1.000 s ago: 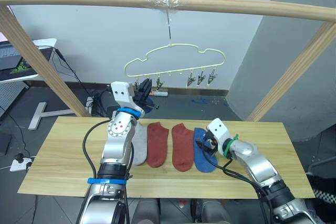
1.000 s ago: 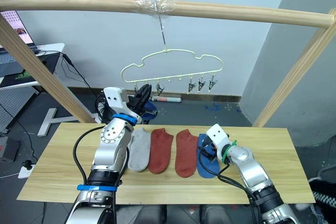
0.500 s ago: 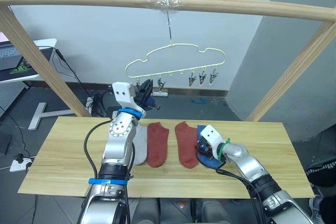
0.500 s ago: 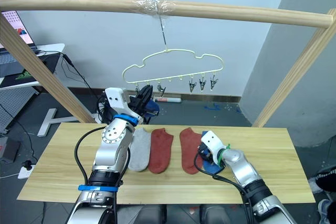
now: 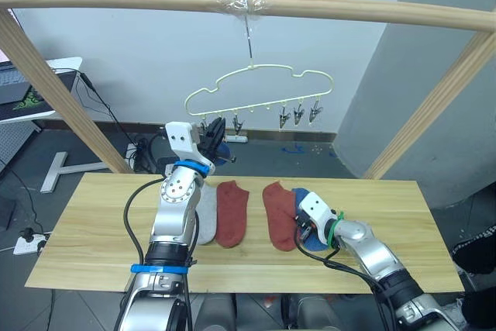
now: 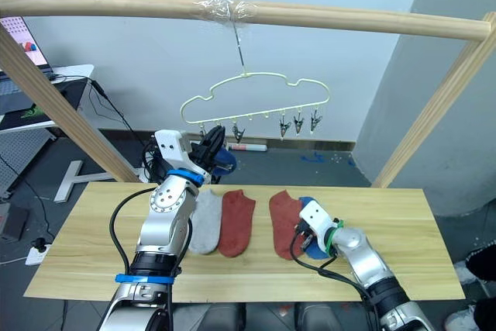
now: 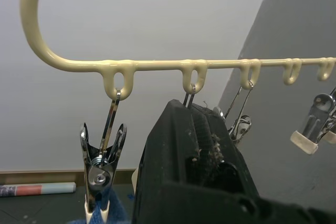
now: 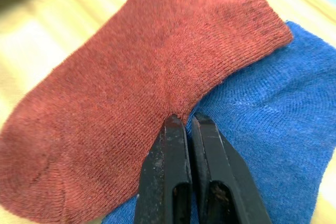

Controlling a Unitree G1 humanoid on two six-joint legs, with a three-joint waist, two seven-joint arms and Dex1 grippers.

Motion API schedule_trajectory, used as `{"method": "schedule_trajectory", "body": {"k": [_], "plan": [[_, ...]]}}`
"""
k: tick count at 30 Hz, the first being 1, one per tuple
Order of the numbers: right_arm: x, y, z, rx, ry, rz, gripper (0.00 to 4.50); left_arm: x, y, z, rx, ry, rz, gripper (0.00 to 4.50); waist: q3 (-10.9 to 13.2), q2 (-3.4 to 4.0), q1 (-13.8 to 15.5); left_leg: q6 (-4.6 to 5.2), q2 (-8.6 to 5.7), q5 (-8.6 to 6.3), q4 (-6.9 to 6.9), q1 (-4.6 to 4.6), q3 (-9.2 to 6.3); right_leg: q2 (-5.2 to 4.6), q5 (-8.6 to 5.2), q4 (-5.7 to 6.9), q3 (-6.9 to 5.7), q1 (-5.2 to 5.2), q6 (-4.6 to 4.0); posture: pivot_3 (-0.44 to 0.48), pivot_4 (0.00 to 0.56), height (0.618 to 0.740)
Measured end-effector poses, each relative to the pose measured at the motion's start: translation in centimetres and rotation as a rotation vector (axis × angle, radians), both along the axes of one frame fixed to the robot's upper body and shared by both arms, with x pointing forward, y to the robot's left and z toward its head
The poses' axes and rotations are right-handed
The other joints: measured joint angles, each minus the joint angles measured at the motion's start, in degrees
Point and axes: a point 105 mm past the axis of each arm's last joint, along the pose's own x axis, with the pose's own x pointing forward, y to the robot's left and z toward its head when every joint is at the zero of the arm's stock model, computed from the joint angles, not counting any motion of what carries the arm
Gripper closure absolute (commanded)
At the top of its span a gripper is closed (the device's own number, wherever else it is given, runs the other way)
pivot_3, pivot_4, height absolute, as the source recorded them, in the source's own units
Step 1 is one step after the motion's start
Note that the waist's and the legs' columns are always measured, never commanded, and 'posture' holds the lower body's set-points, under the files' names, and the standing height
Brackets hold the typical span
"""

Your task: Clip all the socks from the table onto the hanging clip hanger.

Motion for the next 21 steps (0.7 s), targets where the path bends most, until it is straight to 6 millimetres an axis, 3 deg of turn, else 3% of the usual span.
{"method": "schedule_trajectory", "body": {"k": [4, 8, 11, 12, 17, 21], "plan": [[-0.2, 1.4, 1.8, 0.054, -0.04, 0.035, 4.44, 0.0, 0.0, 0.0, 0.0, 0.0, 0.0, 4.5, 0.0, 0.0, 0.0, 0.0, 0.0, 0.0, 0.01, 0.0, 0.0, 0.0, 0.0, 0.01, -0.01, 0.0, 0.0, 0.156, 0.152, 0.74], [-0.8, 1.9, 2.5, 0.1, -0.009, 0.065, 3.16, 0.0, 0.0, 0.0, 0.0, 0.0, 0.0, 4.5, 0.0, 0.0, 0.0, 0.0, -0.01, 0.0, 0.01, -0.01, 0.01, 0.0, 0.0, -0.01, -0.03, 0.0, 0.0, 0.156, 0.152, 0.74], [-1.3, 1.1, 1.8, 0.083, 0.016, 0.048, 2.16, 0.0, 0.0, 0.1, 0.0, -0.001, 0.0, 4.5, 0.0, 0.0, 0.0, 0.0, -0.02, 0.0, 0.01, -0.02, 0.02, -0.01, 0.0, -0.01, -0.01, 0.0, 0.0, 0.156, 0.152, 0.74], [-1.2, 0.7, 1.9, 0.073, 0.01, 0.04, 1.66, 0.1, 0.0, 0.0, 0.001, 0.0, 0.001, 4.5, 0.0, -0.01, 0.0, 0.0, -0.02, 0.0, 0.02, -0.01, 0.02, -0.01, 0.0, -0.01, -0.01, 0.0, 0.0, 0.153, 0.152, 0.74], [-0.4, -0.8, 2.7, 0.052, -0.03, 0.0, 0.02, 0.1, 0.1, 0.0, 0.001, 0.002, 0.001, 4.5, 0.0, -0.01, 0.0, 0.0, -0.01, 0.0, 0.01, 0.0, 0.0, 0.0, 0.0, 0.01, -0.02, 0.0, 0.01, 0.148, 0.152, 0.74], [0.0, -1.6, 1.6, 0.013, -0.025, -0.038, 0.02, 0.1, 0.0, 0.0, 0.001, 0.002, -0.001, 4.5, 0.0, -0.01, 0.0, 0.0, -0.01, 0.0, 0.01, 0.0, 0.02, 0.0, 0.0, -0.01, -0.01, 0.0, 0.01, 0.148, 0.152, 0.74]]}}
